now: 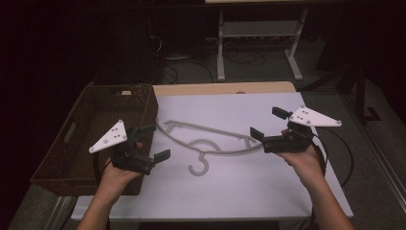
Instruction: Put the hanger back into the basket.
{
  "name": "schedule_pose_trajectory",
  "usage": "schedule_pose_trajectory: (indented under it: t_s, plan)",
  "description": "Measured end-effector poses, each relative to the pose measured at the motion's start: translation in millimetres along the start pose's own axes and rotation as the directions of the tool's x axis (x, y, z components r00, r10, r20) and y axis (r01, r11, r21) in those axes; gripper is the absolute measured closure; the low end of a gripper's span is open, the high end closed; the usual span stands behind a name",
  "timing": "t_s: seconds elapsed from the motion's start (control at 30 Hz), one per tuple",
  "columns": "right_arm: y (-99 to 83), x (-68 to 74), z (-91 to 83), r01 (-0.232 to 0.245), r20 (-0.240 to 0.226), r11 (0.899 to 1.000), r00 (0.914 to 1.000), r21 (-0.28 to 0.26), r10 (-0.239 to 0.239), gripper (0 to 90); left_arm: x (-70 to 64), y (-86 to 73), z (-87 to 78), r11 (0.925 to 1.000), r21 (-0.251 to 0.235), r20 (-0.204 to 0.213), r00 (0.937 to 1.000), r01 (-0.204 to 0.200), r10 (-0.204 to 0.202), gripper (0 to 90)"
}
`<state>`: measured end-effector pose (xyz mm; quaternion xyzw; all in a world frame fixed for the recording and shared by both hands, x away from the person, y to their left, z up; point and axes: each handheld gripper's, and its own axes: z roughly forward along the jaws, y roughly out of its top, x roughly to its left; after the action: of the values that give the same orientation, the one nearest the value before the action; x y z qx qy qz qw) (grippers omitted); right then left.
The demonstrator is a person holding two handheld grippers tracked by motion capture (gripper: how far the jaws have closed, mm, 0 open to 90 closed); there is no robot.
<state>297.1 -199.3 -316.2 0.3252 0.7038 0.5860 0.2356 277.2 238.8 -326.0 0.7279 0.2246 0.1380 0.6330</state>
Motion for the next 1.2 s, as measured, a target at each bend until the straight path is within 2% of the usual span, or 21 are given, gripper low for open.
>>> schedule_pose_trajectory:
  t_s: [0.17,0.3,0.47,0.63,0.77,0.93,1.07,1.1,1.13,1.2]
  plan:
    - [-1.5,-2.9,12.6,-0.003,-0.016,1.0,0.9999,0.013,0.003,0.0,-3.6,-2.7,5.2,1.0,0.007,0.01,0.9999,0.007,-0.007,0.0]
    - [-3.3,-3.6,21.9,-0.011,-0.027,0.999,0.9996,0.03,0.012,0.0,-8.5,-6.8,14.3,0.9995,0.032,0.025,0.9997,0.002,-0.003,0.0]
    - [-6.3,-4.1,33.3,0.004,-0.046,0.998,0.9989,0.056,-0.001,0.0,-14.5,-13.2,24.9,0.9976,0.069,0.043,0.9991,-0.005,0.002,0.0]
    - [-9.4,-5.0,46.0,0.022,-0.072,0.995,0.9973,0.093,-0.016,0.0,-17.5,-20.2,34.5,0.9931,0.117,0.057,0.9983,-0.011,0.005,0.0]
    - [-12.8,-6.9,55.9,0.024,-0.085,0.993,0.9963,0.115,-0.015,0.0,-17.3,-28.8,41.7,0.9893,0.146,0.063,0.9979,0.001,-0.01,0.0]
    - [-15.1,-8.4,63.5,0.029,-0.098,0.991,0.9951,0.131,-0.017,0.0,-16.9,-36.6,46.4,0.9836,0.18,0.056,0.9984,-0.005,-0.005,0.0]
    - [-17.3,-10.0,72.1,0.055,-0.115,0.984,0.9927,0.169,-0.036,1.8,-17.0,-42.8,49.7,0.979,0.203,0.057,0.9984,-0.015,0.003,0.0]
    - [-18.4,-9.6,76.2,0.065,-0.136,0.978,0.99,0.197,-0.038,3.1,-17.8,-44.9,50.7,0.9775,0.211,0.06,0.9982,-0.013,0.001,0.0]
    - [-18.4,-9.6,76.2,0.065,-0.136,0.978,0.99,0.197,-0.038,3.1,-17.8,-44.9,50.7,0.9775,0.211,0.06,0.9982,-0.013,0.001,0.0]
    - [-20.0,-10.3,81.9,0.088,-0.151,0.97,0.987,0.225,-0.055,4.1,-18.5,-47.7,51.5,0.9756,0.219,0.064,0.998,-0.013,-0.001,0.0]
